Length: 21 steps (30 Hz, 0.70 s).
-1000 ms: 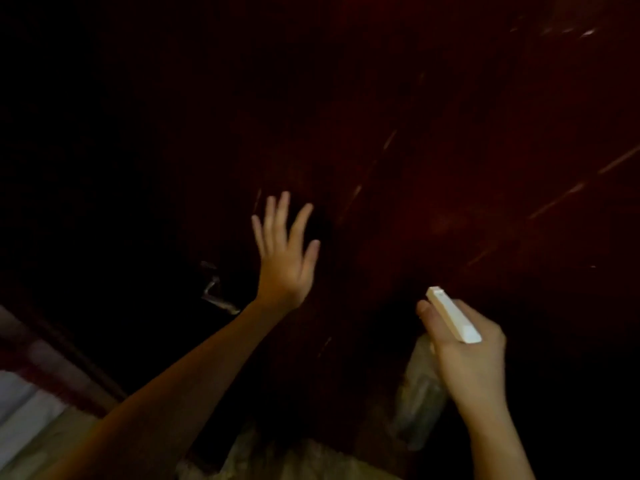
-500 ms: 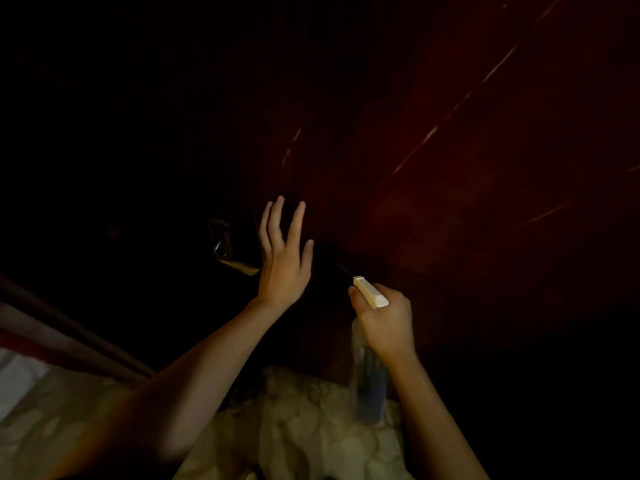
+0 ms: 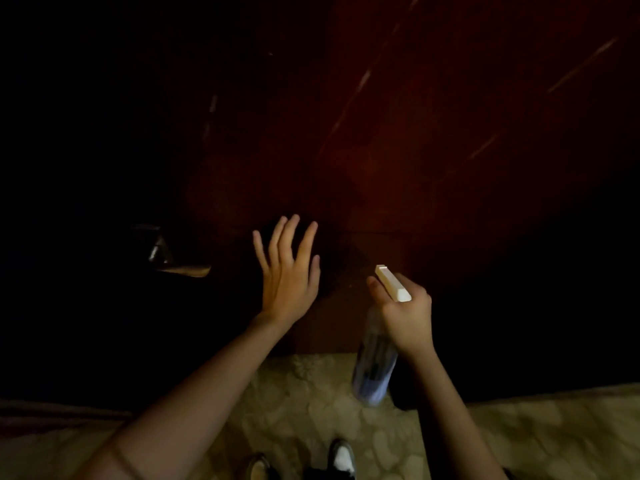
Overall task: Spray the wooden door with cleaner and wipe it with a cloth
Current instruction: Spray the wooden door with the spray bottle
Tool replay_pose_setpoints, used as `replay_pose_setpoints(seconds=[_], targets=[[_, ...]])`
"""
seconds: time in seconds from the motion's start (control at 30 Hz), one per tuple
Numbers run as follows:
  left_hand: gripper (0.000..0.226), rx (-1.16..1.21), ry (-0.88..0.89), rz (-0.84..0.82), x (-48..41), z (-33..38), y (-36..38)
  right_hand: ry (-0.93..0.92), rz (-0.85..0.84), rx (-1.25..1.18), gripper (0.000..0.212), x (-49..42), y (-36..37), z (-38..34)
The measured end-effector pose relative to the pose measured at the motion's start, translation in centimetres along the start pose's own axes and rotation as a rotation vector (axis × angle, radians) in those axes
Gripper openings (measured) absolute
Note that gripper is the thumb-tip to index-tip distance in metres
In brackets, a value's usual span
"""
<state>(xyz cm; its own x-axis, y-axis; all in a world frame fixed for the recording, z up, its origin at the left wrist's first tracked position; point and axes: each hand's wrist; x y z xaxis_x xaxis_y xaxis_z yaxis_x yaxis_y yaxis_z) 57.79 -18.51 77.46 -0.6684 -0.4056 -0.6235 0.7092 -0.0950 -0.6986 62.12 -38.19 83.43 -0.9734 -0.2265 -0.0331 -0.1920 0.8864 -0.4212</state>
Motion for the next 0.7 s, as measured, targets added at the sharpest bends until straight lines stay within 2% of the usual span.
replay_pose_setpoints(seconds=[0.13, 0.27, 0.47, 0.6, 0.7], targets=[[0.060, 0.005, 0.083, -0.089, 1.1, 4.0, 2.7, 0.027, 0.086, -0.013, 0.012, 0.5, -2.9, 2.1], [0.066, -0.039, 0.087, -0.161, 0.6, 7.2, 4.9, 0.036, 0.075, -0.033, 0.008, 0.1, -4.9, 3.8], [0.077, -0.154, 0.013, -0.194, 0.5, 8.2, 6.8, 0.106, -0.004, -0.057, 0.036, -1.9, -6.8, 5.3], [0.084, -0.175, -0.060, -0.188, 0.6, 9.9, 7.1, 0.119, -0.008, -0.023, 0.027, -3.1, -8.9, 6.4], [0.086, -0.171, -0.029, -0.172, 0.5, 11.8, 7.7, 0.140, 0.050, -0.051, 0.015, -4.3, -11.6, 7.3]])
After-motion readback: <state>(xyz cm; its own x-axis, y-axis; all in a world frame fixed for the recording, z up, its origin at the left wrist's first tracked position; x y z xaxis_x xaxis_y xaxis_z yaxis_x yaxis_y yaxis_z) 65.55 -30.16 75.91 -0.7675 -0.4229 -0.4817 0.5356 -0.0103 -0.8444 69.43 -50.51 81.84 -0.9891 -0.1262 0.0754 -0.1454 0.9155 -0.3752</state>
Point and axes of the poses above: each hand's wrist, its own x-axis away from the middle knuckle, its own y-axis out of the palm, z = x × y, and after that the axes turned 2 degrees about -y, right-handed
